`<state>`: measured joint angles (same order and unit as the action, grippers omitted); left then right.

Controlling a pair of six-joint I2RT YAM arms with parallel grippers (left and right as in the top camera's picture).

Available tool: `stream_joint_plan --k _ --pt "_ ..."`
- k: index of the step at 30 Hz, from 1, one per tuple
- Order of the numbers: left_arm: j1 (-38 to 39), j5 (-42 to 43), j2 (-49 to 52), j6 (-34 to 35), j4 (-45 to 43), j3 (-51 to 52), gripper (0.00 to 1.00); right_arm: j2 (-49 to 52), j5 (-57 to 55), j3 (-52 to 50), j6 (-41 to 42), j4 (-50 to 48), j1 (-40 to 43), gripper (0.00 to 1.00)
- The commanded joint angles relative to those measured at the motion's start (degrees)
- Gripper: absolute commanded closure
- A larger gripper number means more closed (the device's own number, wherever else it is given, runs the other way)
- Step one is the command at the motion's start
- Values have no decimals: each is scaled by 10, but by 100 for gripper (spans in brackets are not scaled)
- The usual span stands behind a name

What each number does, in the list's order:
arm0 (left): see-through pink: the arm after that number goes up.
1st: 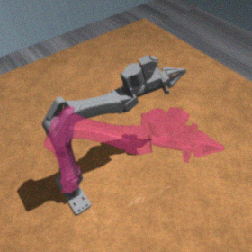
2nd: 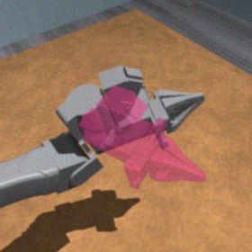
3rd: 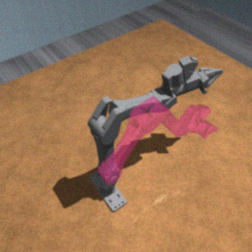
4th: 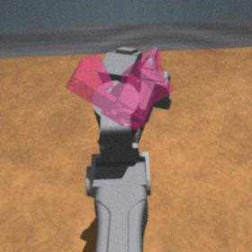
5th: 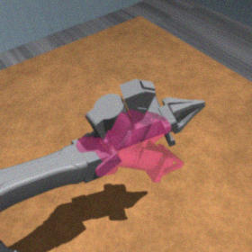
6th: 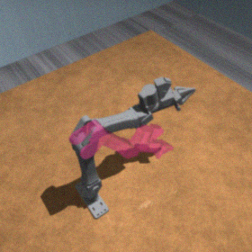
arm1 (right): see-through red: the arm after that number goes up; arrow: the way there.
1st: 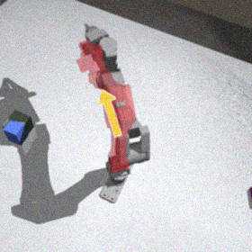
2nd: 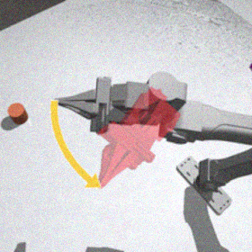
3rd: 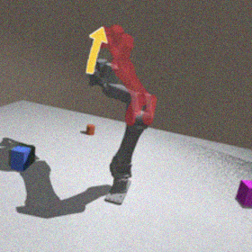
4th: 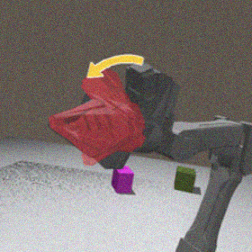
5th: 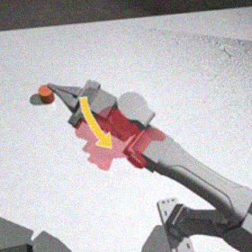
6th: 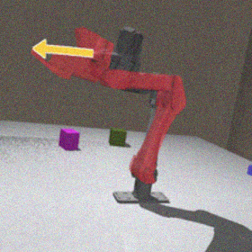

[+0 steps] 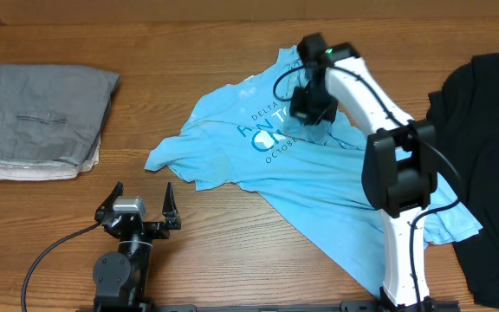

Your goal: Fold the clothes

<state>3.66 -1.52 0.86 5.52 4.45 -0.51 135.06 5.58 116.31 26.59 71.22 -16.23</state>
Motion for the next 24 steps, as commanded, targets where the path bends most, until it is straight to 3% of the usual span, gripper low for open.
stream_joint_plan --k 1,12,17,24 --pt "-1 5 -5 -13 -2 2 0 -20 -6 61 -31 6 32 96" --pt "-1 5 -5 -13 -2 2 0 -20 -62 86 -57 -14 112 96" --pt "-1 5 -5 -13 -2 2 0 -20 -65 86 -110 -66 134 96" --pt "-1 5 -5 -13 -2 2 0 -16 -135 75 -121 -158 138 96"
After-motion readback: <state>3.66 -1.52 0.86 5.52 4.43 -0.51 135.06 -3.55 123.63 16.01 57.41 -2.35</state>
